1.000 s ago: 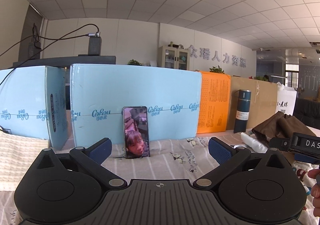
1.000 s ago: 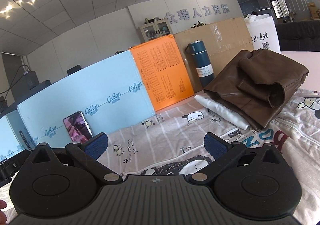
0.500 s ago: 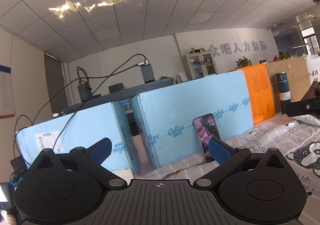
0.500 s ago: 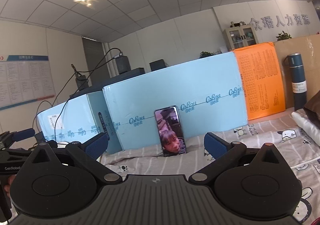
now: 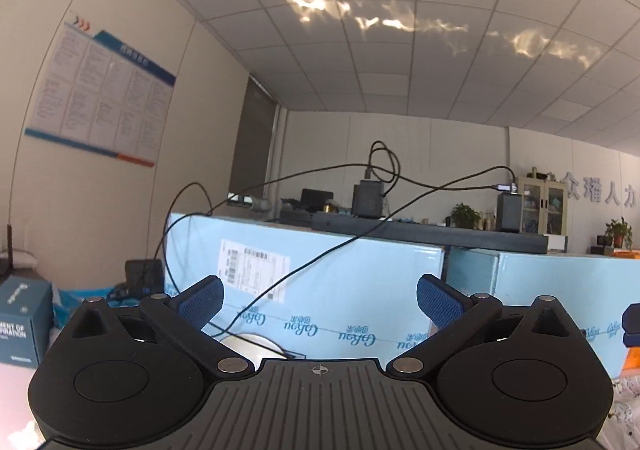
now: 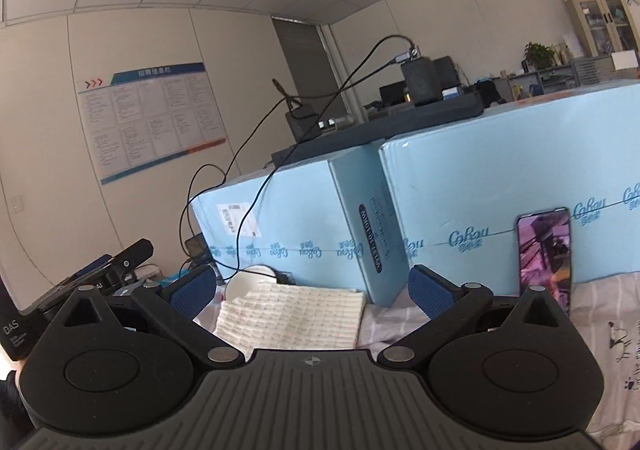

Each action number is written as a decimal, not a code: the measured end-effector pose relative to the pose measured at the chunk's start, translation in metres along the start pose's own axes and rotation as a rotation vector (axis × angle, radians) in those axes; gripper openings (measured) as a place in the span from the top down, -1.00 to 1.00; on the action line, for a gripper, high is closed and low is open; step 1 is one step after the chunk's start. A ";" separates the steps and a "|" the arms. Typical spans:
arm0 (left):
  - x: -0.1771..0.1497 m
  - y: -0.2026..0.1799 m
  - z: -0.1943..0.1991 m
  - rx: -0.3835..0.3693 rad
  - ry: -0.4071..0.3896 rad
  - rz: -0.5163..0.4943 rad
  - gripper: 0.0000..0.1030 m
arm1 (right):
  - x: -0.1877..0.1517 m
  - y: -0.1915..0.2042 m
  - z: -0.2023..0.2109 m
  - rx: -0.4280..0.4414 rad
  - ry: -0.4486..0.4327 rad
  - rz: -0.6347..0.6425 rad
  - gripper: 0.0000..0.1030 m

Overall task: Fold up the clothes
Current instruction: 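Grasp the cream knit sweater with both grippers and lift it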

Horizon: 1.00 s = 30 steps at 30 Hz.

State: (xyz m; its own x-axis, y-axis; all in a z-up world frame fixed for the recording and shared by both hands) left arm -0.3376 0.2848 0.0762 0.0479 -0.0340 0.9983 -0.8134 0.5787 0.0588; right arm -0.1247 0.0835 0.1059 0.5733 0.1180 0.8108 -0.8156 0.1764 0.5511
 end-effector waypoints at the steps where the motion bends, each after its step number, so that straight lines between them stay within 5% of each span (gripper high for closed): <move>1: -0.012 0.010 -0.008 0.006 0.027 0.052 -1.00 | -0.002 0.001 -0.016 0.020 0.043 -0.019 -1.00; 8: -0.104 0.053 -0.060 -0.044 0.159 0.381 -0.99 | -0.022 -0.037 -0.117 0.071 0.191 -0.195 -0.94; 10: -0.112 0.049 -0.067 -0.089 0.154 0.329 -0.99 | -0.034 -0.058 -0.148 0.066 0.262 -0.246 -0.84; 16: -0.115 0.041 -0.089 -0.235 0.163 0.159 -0.99 | -0.065 -0.094 -0.201 0.139 0.261 -0.200 -0.76; 20: -0.121 0.035 -0.107 -0.181 0.271 0.025 -0.99 | -0.077 -0.089 -0.230 0.151 0.338 -0.129 -0.76; 24: -0.131 0.044 -0.118 -0.194 0.352 0.071 -0.99 | -0.091 -0.082 -0.257 0.101 0.400 -0.060 -0.77; 30: -0.119 0.019 -0.107 -0.337 0.258 0.038 -0.99 | -0.100 -0.088 -0.263 0.136 0.427 -0.106 -0.79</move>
State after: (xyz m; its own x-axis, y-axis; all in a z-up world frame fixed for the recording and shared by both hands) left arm -0.2968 0.3868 -0.0416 0.1996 0.1729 0.9645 -0.5847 0.8109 -0.0244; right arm -0.0896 0.3134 -0.0751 0.6114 0.5034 0.6105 -0.7374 0.0828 0.6703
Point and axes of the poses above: each gripper's, at about its wrist camera, not at the fingertips, and z roughly against the way its jaws point, y to its left, x to its top, the point moved 2 cm from there along -z, roughly the way its jaws point, and after that the axes turned 13 degrees about -z, right-handed, at the moved point
